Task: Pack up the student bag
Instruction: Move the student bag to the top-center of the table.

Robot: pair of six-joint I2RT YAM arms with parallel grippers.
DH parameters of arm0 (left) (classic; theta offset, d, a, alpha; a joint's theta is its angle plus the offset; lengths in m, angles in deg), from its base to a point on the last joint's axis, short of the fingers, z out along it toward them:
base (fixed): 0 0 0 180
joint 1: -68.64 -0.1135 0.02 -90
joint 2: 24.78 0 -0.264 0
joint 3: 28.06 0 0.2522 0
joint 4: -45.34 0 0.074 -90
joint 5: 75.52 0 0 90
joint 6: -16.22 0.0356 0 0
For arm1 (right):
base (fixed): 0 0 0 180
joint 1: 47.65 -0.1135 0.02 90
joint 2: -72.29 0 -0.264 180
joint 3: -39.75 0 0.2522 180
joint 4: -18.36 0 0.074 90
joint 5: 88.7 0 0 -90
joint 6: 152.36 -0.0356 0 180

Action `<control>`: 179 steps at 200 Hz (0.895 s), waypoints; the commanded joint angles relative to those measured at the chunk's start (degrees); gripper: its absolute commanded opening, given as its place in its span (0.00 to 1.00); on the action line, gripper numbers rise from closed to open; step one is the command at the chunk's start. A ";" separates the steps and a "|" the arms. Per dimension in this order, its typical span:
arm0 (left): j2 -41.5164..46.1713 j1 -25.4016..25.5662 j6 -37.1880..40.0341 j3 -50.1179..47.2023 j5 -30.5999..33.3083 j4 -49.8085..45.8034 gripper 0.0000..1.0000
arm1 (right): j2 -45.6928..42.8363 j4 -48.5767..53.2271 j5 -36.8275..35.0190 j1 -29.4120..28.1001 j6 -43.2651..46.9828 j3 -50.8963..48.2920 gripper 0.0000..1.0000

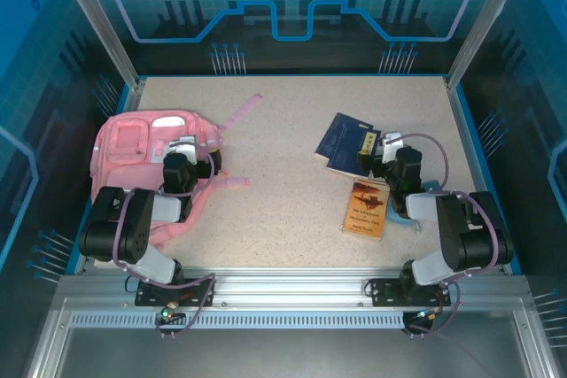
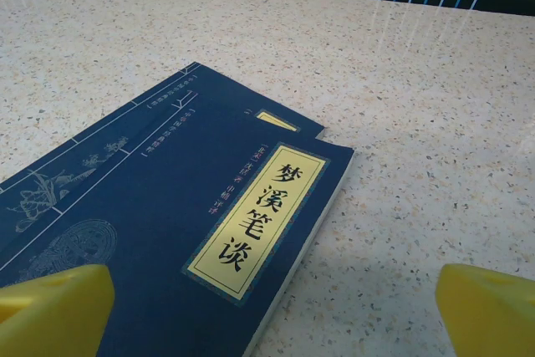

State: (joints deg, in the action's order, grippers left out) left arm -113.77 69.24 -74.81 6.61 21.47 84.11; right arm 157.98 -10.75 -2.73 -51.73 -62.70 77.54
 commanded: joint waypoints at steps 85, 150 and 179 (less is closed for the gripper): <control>0.13 0.19 1.13 1.12 -1.27 -0.14 0.99 | 0.44 0.25 0.34 0.74 0.59 1.02 1.00; 0.12 0.09 1.04 1.07 -0.59 0.11 0.99 | 0.36 -0.03 0.60 0.82 0.57 0.88 1.00; 4.50 0.06 0.06 -0.72 2.40 -0.13 0.99 | -3.44 9.65 -1.95 0.69 -0.28 4.88 1.00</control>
State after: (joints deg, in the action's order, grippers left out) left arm -113.57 69.24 -74.88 6.56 22.23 84.13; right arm 157.87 -8.63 -2.75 -51.73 -62.72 78.37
